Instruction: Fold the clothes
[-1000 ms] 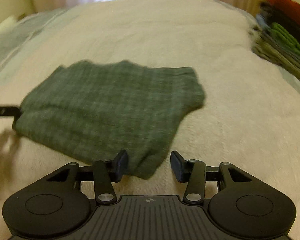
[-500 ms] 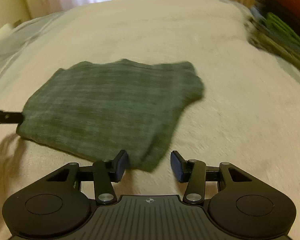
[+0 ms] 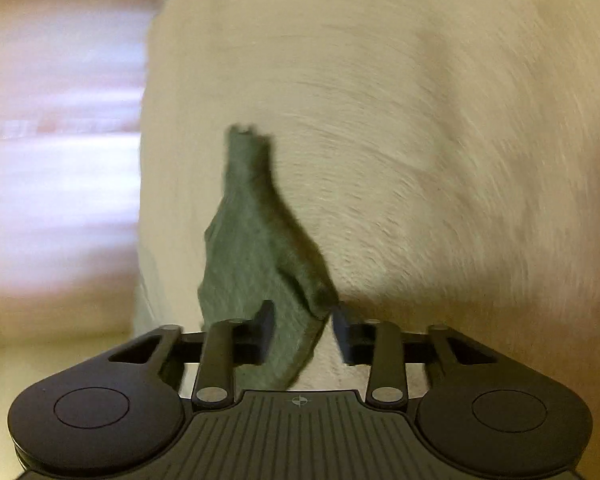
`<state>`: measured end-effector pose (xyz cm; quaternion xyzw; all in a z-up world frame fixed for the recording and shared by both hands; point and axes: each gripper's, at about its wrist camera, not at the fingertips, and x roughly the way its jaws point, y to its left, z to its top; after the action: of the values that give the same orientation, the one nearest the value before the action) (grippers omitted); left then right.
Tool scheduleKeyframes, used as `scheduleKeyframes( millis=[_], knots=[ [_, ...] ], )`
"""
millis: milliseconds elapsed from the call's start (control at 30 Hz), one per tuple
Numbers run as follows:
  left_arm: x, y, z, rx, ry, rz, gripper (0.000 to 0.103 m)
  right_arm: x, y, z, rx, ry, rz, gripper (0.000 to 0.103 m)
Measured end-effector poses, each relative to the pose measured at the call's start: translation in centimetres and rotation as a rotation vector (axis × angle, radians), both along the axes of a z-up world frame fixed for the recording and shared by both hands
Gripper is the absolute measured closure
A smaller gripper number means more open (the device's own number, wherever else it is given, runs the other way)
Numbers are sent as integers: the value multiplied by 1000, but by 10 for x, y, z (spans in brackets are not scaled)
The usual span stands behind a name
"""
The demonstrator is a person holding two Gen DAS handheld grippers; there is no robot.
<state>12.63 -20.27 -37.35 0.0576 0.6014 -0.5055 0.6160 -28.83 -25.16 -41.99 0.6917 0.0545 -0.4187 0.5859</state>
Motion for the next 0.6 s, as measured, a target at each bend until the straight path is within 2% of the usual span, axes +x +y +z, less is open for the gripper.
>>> scheduleKeyframes(
  millis=[133, 200, 233, 267, 400, 500, 600],
  knots=[
    [11, 0, -13, -24, 91, 102, 79, -17, 2, -25, 144, -223, -222, 73],
    [12, 1, -18, -32, 96, 127, 81, -23, 2, -32, 186, -266, -289, 89],
    [13, 1, -20, -35, 98, 132, 82, -23, 3, -34, 190, -269, -298, 92],
    [14, 0, -21, -38, 94, 131, 87, -24, 3, -34, 188, -274, -302, 93],
    [16, -3, -24, -49, 64, 99, 92, -26, -1, -23, 116, -212, -248, 99],
    [17, -5, -25, -56, 51, 77, 93, -22, -6, -10, 31, -115, -171, 100],
    [18, -6, -28, -58, 54, 70, 93, -18, -8, -5, -7, -45, -128, 100]
  ],
)
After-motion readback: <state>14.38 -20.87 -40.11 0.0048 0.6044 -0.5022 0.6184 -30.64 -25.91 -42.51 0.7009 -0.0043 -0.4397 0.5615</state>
